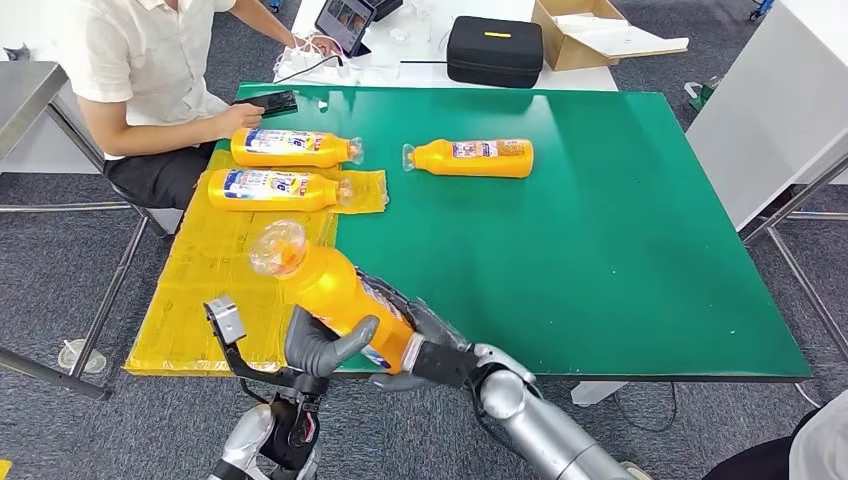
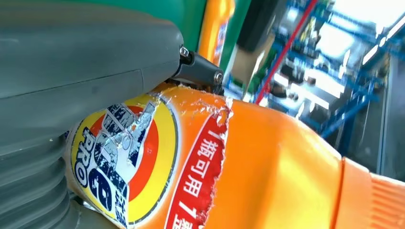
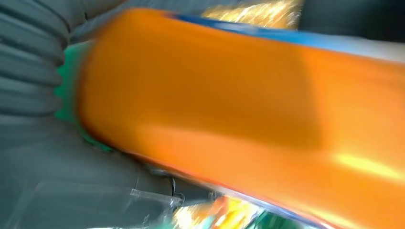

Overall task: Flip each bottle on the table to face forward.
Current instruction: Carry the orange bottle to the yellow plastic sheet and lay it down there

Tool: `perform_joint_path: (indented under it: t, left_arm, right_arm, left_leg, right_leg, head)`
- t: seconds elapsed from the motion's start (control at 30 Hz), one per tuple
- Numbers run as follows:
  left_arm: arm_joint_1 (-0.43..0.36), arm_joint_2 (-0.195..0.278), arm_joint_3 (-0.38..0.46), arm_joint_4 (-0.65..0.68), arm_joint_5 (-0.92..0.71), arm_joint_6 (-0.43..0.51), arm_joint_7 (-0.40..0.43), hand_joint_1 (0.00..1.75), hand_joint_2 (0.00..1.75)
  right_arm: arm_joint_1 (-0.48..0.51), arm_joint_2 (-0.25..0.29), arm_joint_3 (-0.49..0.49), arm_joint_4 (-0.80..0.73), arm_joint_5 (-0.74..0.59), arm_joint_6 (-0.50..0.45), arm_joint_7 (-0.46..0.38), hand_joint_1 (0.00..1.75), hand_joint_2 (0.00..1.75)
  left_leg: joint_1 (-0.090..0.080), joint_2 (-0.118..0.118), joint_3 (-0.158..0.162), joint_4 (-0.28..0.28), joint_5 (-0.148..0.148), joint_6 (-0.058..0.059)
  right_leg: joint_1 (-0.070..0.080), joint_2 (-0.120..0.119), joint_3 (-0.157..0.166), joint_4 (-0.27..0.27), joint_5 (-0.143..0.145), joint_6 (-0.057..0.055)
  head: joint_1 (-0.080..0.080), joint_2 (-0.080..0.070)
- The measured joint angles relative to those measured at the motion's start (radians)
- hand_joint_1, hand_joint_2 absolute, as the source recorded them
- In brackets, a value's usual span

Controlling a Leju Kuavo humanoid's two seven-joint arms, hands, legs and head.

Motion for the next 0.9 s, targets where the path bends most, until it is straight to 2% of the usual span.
perform_joint_path:
  t: [0.07, 0.1, 0.2, 0.27, 0.3, 0.33, 0.43, 0.57, 0.63, 0.77, 0.83, 0.9]
  left_arm:
    - [0.016, -0.001, 0.02, -0.037, -0.022, 0.108, 0.001, 1.75, 1.75]
    - [0.023, -0.002, 0.033, -0.057, -0.049, 0.198, -0.007, 1.75, 1.75]
    - [0.035, -0.012, 0.073, -0.104, -0.182, 0.541, -0.067, 1.75, 1.75]
    - [0.041, -0.017, 0.092, -0.126, -0.256, 0.713, -0.1, 1.62, 1.75]
    - [0.044, -0.019, 0.099, -0.136, -0.274, 0.761, -0.108, 1.56, 1.75]
    - [0.047, -0.021, 0.106, -0.145, -0.282, 0.789, -0.111, 1.55, 1.75]
    - [0.058, -0.028, 0.129, -0.169, -0.297, 0.836, -0.112, 1.73, 1.75]
    - [0.066, -0.035, 0.162, -0.181, -0.391, 0.851, -0.096, 1.73, 1.75]
    - [0.062, -0.036, 0.184, -0.156, -0.6, 0.851, -0.054, 1.75, 1.75]
    - [0.01, -0.03, 0.25, -0.027, -1.19, 0.851, 0.095, 1.75, 1.75]
    - [-0.024, -0.018, 0.26, 0.045, -1.311, 0.852, 0.166, 1.75, 1.75]
    - [-0.048, -0.007, 0.262, 0.096, -1.325, 0.852, 0.209, 1.75, 1.75]
  right_arm:
    - [0.049, 0.0, -0.021, -0.016, 0.082, -0.131, 0.004, 0.0, 1.75]
    - [0.077, 0.0, -0.039, -0.027, 0.122, -0.208, 0.004, 0.0, 1.75]
    - [0.162, 0.001, -0.118, -0.055, 0.22, -0.453, -0.01, 0.0, 1.75]
    - [0.211, 0.002, -0.175, -0.07, 0.259, -0.583, -0.025, 0.0, 1.75]
    - [0.23, 0.002, -0.2, -0.075, 0.27, -0.629, -0.032, 0.0, 1.75]
    - [0.247, 0.002, -0.222, -0.081, 0.28, -0.665, -0.036, 0.0, 1.75]
    - [0.294, 0.01, -0.299, -0.102, 0.324, -0.728, -0.064, 0.0, 1.75]
    - [0.339, 0.035, -0.42, -0.129, 0.297, -0.74, -0.113, 0.0, 1.75]
    - [0.348, 0.039, -0.456, -0.136, 0.253, -0.728, -0.129, 0.0, 1.75]
    - [0.343, 0.058, -0.495, -0.139, 0.209, -0.658, -0.16, 0.0, 1.75]
    - [0.336, 0.071, -0.506, -0.139, 0.203, -0.636, -0.166, 0.0, 1.75]
    - [0.332, 0.079, -0.514, -0.139, 0.2, -0.625, -0.169, 0.0, 1.75]
  left_leg:
    - [0.0, 0.0, 0.0, 0.0, 0.0, 0.0]
    - [0.0, 0.0, 0.0, 0.0, -0.001, 0.0]
    - [0.0, 0.0, -0.001, 0.0, -0.001, 0.0]
    - [0.0, -0.001, -0.001, 0.0, -0.001, 0.0]
    - [0.0, -0.001, -0.002, 0.0, -0.001, 0.0]
    - [0.0, -0.001, -0.002, 0.0, -0.001, 0.0]
    - [0.0, -0.001, -0.002, 0.0, -0.001, 0.0]
    - [0.0, -0.001, -0.001, 0.0, -0.001, 0.0]
    - [0.0, 0.0, -0.001, 0.0, -0.001, 0.0]
    - [0.0, 0.0, 0.0, 0.0, 0.0, -0.001]
    - [0.0, 0.0, 0.0, 0.0, 0.0, -0.001]
    - [0.0, 0.0, 0.0, 0.0, 0.001, -0.001]
  right_leg:
    - [0.0, 0.0, 0.0, 0.0, 0.0, 0.0]
    - [0.0, 0.0, 0.0, 0.0, 0.0, 0.0]
    - [0.0, 0.0, -0.001, 0.0, -0.001, 0.0]
    - [0.0, 0.0, -0.001, 0.0, -0.001, 0.0]
    - [0.0, 0.0, -0.001, 0.0, -0.001, 0.0]
    - [0.0, 0.0, -0.001, 0.0, -0.001, 0.0]
    - [0.0, 0.0, -0.001, 0.0, -0.001, 0.0]
    - [0.0, 0.0, -0.001, 0.0, -0.001, 0.0]
    - [0.0, 0.0, -0.001, 0.0, -0.001, 0.0]
    - [0.0, 0.0, 0.0, 0.0, 0.0, -0.001]
    - [0.0, 0.0, 0.0, 0.0, 0.0, -0.001]
    - [0.0, 0.0, 0.0, 0.0, 0.0, -0.001]
  head:
    - [0.0, 0.0]
    - [0.0, 0.0]
    - [0.0, 0.0]
    - [0.0, 0.0]
    - [0.0, 0.0]
    - [0.0, 0.0]
    - [0.0, 0.0]
    - [0.0, 0.0]
    - [0.0, 0.0]
    - [0.0, 0.0]
    - [0.0, 0.0]
    - [0.0, 0.0]
